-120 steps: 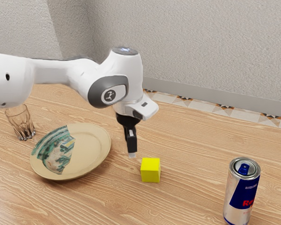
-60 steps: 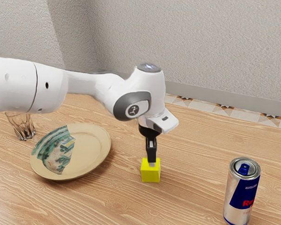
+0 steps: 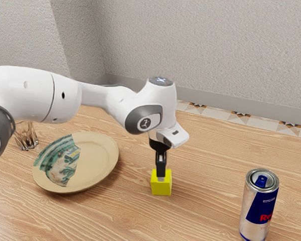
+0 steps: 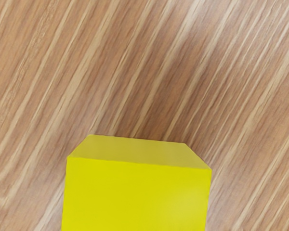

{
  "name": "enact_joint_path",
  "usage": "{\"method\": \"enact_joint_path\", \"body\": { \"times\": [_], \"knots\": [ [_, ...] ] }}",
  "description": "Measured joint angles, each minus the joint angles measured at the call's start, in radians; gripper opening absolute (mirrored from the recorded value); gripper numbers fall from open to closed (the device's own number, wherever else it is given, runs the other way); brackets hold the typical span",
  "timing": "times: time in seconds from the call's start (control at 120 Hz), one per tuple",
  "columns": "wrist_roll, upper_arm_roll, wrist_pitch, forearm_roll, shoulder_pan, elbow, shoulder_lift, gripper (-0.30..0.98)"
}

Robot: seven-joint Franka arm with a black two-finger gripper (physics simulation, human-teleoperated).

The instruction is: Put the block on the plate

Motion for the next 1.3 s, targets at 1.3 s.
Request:
{"method": "enact_joint_path", "body": {
  "times": [1.3],
  "knots": [
    [0.05,-0.011,0.214,-0.005,0.062,-0.096,0.047,0.44]
  ]
}}
